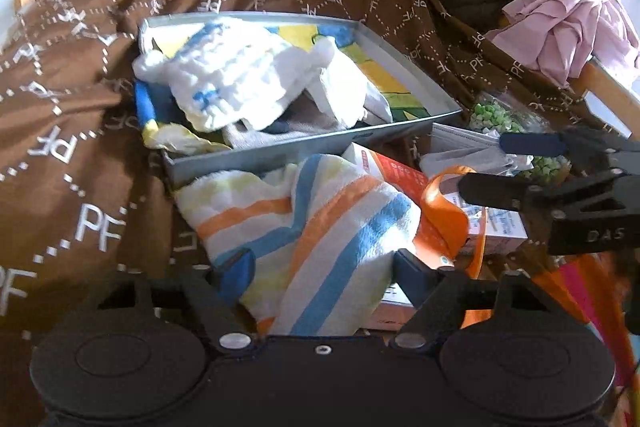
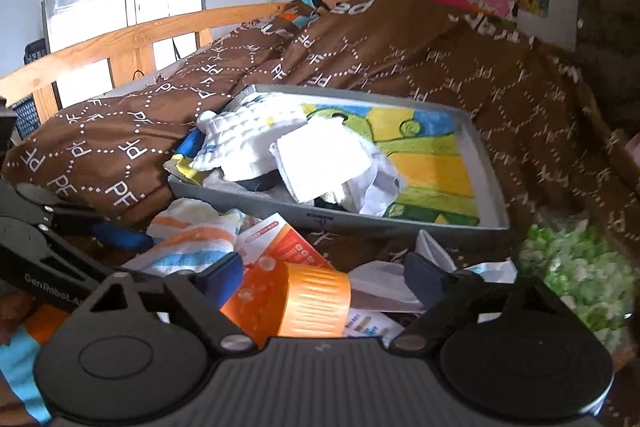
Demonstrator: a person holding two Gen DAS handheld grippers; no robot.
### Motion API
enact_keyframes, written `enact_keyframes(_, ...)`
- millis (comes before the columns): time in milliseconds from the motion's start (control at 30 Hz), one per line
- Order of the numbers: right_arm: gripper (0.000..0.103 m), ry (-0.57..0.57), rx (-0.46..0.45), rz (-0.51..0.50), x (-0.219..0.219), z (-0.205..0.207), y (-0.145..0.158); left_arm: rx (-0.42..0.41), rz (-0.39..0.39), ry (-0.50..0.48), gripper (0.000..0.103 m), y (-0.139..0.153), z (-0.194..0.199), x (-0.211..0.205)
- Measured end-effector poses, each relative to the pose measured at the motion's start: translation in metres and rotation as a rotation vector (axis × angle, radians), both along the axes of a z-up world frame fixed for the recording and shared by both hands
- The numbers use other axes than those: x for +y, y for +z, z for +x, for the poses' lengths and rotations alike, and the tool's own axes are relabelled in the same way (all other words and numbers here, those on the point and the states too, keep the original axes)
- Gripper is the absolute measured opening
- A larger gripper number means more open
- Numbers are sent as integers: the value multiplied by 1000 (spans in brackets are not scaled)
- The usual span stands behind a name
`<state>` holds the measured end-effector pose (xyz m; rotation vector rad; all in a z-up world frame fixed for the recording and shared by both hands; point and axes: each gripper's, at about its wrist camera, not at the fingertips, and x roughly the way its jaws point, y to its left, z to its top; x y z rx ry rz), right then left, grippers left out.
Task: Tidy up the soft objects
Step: 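Grasp the striped towel with the left gripper while the right gripper grasps the orange strap, then carry the striped towel and orange strap into the tray and open both grippers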
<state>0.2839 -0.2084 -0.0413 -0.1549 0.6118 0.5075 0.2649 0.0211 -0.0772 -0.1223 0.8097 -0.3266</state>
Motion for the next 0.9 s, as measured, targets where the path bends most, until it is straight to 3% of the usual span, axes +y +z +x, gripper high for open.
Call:
enact_keyframes(367,58,19,109,37,2,6,-14,54,-108,-21,45,2,4,4)
enact_keyframes(433,50,3,124,36,1,7,-15,61,-119,-27,39,3,4,5)
enact_keyframes(467,42,-7,128,33,2,7,-16,67,-125,-31,34,4,4,5)
enact_keyframes(667,41,-46,130,37,-5,4,-11,58,-124,-21,17,11,1,10)
enact_keyframes(900,41,-39,53,15,-5,-12,8,25,-130,-17,13,30,-5,16)
